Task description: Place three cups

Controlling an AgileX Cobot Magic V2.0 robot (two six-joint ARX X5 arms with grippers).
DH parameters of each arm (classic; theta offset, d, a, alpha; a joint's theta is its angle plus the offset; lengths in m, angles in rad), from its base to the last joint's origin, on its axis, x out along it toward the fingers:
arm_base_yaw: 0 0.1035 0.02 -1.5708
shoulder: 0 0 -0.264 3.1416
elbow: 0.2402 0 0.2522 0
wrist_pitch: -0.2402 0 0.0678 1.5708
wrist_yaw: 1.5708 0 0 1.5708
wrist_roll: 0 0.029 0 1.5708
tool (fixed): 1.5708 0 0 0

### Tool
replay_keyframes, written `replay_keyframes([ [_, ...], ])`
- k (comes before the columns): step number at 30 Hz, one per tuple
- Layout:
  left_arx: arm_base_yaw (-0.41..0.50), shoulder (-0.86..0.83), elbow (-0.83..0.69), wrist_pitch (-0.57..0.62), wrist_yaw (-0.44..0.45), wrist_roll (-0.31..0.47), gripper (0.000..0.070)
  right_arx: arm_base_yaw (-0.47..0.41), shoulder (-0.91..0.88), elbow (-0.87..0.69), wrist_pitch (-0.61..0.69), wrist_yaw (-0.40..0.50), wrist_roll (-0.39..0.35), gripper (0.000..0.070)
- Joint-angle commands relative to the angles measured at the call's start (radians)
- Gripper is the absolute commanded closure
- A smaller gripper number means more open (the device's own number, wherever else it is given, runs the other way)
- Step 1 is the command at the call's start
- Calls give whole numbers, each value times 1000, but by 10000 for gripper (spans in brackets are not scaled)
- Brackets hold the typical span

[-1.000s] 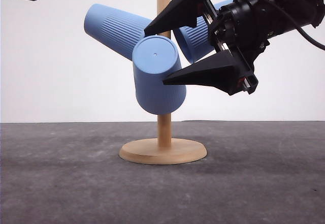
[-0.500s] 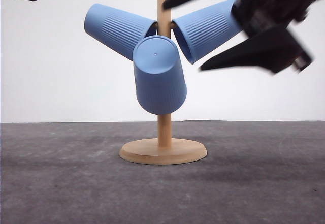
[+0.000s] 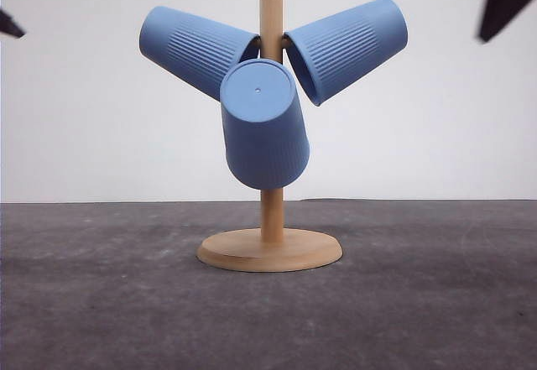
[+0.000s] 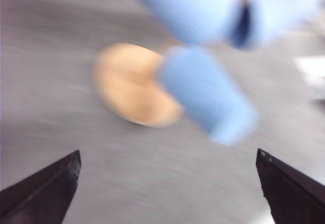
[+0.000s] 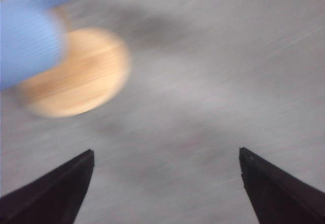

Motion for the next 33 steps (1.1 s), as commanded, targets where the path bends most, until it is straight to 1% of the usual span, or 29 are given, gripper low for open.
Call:
replay_keyframes([
  [1,0,6,17,9,-77,39,27,-8,-2,5,29,42,-116,119],
  [3,0,6,17,8,-127,42,28,-22,-12,5,54,47,-117,119],
  [5,0,5,17,7,-138,42,42,-29,-16,5,60,43,-116,120],
  [6,0,5,17,7,-138,42,117,-29,-16,5,60,43,-116,195],
  [7,0,4,17,7,-137,42,262,-29,-15,5,61,43,-116,334],
  [8,0,4,17,6,-135,43,526,-29,-15,5,61,42,-116,580],
  [9,0,4,17,4,-135,42,615,-29,-14,5,59,42,-116,633],
  [10,-1,3,17,4,-135,46,672,-29,-14,5,60,43,-116,664],
  [11,-1,3,17,4,-135,57,698,-30,-14,5,65,45,-116,692],
  [14,-1,3,17,-7,-135,81,700,-30,-15,5,66,39,-116,694],
  [28,5,4,16,1,-142,84,700,-29,-15,5,66,38,-116,694],
  [29,11,-3,14,0,-143,90,700,-29,-15,5,66,39,-116,694],
  [31,30,-38,-21,31,-148,158,700,-29,-15,5,66,39,-116,694],
  [33,54,-114,-114,123,-162,188,700,-29,-15,5,66,39,-116,694],
])
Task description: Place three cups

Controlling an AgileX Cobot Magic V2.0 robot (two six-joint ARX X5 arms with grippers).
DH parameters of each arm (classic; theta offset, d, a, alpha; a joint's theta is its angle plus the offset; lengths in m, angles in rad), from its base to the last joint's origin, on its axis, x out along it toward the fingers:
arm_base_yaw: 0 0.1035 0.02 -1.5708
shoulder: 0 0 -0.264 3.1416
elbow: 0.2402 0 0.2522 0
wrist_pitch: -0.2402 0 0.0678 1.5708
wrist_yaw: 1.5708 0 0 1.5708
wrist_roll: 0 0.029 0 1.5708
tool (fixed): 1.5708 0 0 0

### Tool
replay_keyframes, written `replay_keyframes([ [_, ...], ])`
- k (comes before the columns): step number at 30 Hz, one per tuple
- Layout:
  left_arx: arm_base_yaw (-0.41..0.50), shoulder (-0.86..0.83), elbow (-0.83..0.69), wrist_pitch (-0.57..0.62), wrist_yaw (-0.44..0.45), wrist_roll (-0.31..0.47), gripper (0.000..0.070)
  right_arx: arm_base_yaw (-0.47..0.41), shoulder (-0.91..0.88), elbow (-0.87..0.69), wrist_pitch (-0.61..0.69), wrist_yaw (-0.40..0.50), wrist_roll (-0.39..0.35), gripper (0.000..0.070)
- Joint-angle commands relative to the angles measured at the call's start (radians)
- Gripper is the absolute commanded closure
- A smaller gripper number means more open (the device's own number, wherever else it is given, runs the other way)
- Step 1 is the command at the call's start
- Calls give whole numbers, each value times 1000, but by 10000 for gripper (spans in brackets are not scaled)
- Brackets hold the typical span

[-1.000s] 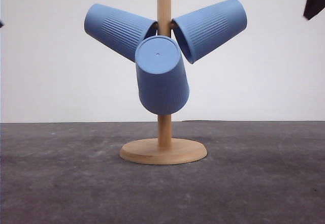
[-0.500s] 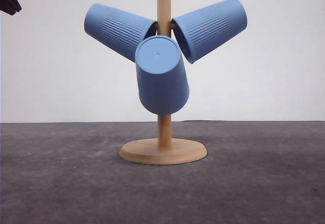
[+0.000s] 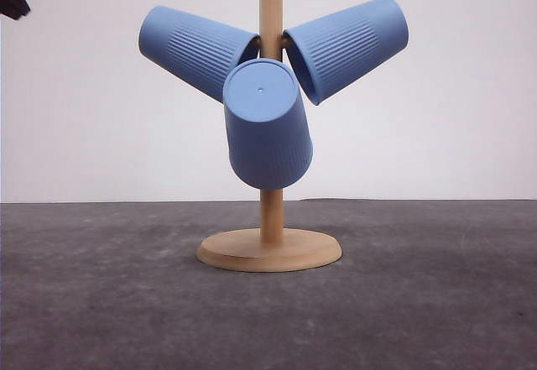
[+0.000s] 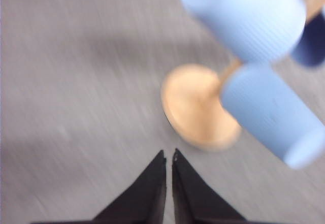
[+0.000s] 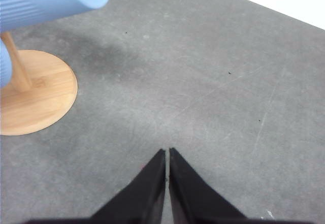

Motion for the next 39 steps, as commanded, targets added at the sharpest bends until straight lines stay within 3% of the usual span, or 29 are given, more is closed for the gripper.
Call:
replay_keyframes([
  [1,18,-78,-99,97,-25,79,700,3,4,5,14,0,-5,694],
  [4,64,-241,-306,290,-95,124,700,3,4,5,14,0,-5,694],
  [7,113,-410,-495,404,-200,138,700,3,4,5,14,0,-5,694],
  [11,149,-615,-679,430,-313,138,700,3,4,5,14,0,-5,694],
  [15,175,-735,-785,429,-339,138,700,3,4,5,14,0,-5,694],
  [20,186,-771,-852,451,-339,135,700,3,4,5,14,0,-5,694],
  [39,185,-769,-854,457,-337,135,700,3,4,5,16,0,-5,694],
])
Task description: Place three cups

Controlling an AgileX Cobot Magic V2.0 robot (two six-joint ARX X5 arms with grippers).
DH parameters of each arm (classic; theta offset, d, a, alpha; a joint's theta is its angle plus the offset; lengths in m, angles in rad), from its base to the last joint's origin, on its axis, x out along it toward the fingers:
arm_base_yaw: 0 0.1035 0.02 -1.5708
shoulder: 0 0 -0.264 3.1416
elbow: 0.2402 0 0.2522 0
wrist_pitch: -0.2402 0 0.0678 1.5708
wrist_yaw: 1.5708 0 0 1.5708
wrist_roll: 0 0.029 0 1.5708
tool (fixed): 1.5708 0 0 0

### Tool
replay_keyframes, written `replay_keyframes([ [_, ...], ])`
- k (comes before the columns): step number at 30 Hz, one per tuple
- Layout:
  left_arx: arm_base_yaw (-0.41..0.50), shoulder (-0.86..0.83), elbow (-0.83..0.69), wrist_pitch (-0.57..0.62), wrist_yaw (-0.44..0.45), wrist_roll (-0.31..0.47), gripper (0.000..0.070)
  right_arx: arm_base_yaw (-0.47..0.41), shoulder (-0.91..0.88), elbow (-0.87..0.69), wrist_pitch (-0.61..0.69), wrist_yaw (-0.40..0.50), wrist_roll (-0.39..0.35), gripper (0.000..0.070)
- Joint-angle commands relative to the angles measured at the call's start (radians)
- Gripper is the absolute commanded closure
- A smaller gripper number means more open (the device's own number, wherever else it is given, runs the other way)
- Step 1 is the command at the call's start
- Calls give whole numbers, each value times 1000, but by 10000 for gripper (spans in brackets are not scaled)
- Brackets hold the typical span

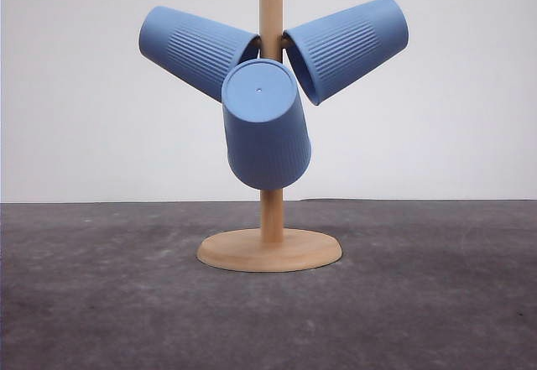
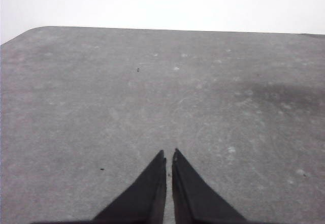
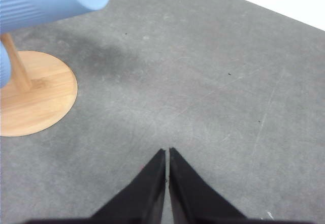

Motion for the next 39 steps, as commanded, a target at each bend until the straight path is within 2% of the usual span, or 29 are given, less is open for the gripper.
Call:
replay_keyframes([
  [1,2,0,-14,-4,-3,6,700,3,4,5,13,0,-5,694],
  [2,2,0,-14,-4,-3,6,700,3,4,5,13,0,-9,694],
  [4,2,0,-14,-4,-3,6,700,0,3,4,14,9,-71,694],
  [6,2,0,-14,-4,-3,6,700,-24,-20,-28,43,-9,-45,694],
  [13,2,0,-14,-4,-3,6,700,-222,-314,-438,471,-117,42,694],
  [16,2,0,-14,-4,-3,6,700,-285,-447,-576,559,-113,57,694],
  [21,2,0,-14,-4,-3,6,700,-354,-579,-699,565,-117,87,694],
  [28,2,0,-14,-4,-3,6,700,-397,-715,-812,576,-137,105,694],
  [30,2,-1,-14,-4,-3,6,700,-402,-745,-813,530,-137,105,694],
  [39,2,-1,-14,-4,-3,6,700,-405,-742,-813,532,-139,111,694],
])
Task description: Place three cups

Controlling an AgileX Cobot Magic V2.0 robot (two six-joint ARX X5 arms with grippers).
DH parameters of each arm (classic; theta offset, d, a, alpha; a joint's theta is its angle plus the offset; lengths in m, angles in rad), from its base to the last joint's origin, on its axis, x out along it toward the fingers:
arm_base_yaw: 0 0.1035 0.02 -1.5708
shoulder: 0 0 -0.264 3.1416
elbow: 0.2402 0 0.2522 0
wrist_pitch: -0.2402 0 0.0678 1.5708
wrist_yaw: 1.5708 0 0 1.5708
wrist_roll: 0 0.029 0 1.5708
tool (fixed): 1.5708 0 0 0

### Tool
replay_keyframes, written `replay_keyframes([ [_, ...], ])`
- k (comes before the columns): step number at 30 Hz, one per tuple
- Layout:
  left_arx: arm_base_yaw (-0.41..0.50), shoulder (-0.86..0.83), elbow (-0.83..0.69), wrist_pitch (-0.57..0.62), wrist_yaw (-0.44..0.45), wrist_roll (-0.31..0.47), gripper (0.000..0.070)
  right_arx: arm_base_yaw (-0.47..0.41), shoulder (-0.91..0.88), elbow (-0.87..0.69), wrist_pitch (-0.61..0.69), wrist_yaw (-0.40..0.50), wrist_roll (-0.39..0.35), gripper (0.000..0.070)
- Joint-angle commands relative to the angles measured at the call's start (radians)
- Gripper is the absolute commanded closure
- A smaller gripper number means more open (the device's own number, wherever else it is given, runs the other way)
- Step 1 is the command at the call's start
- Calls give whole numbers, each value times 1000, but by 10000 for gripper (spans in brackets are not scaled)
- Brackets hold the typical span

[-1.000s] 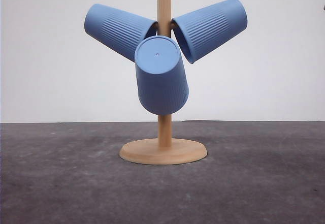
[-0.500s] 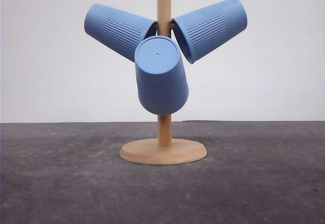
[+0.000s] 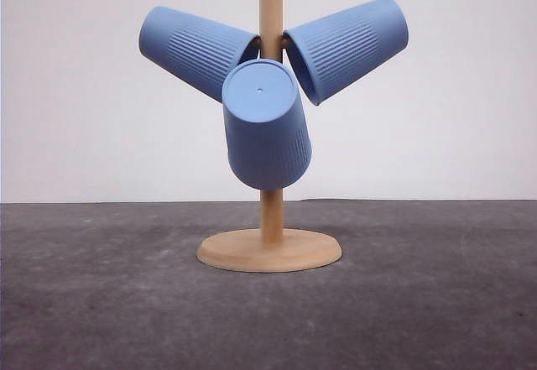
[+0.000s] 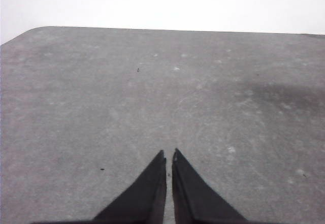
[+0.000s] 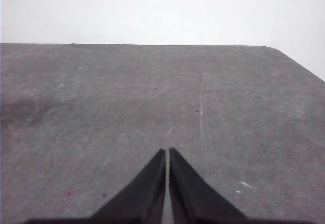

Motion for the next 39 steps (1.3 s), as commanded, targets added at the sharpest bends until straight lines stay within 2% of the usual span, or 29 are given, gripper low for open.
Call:
replay_keyframes([
  [1,2,-1,-14,-4,-3,6,700,0,1,-2,13,0,14,694],
  [39,2,-1,-14,-4,-3,6,700,0,1,-2,12,0,14,694],
])
